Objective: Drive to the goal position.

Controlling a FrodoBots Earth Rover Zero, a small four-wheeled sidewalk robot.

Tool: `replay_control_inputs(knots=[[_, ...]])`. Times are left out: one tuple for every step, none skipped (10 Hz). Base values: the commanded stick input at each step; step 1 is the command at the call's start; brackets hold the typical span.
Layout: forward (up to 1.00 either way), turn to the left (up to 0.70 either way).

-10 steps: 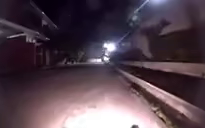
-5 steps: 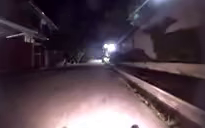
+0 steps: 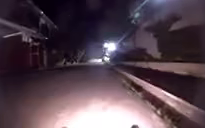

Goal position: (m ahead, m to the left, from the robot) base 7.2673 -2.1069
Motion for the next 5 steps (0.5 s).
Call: replay_control_inputs(knots=[[0.7,0.0],[0.7,0.0],[0.7,0.0],[0.7,0.0],[0.7,0.0]])
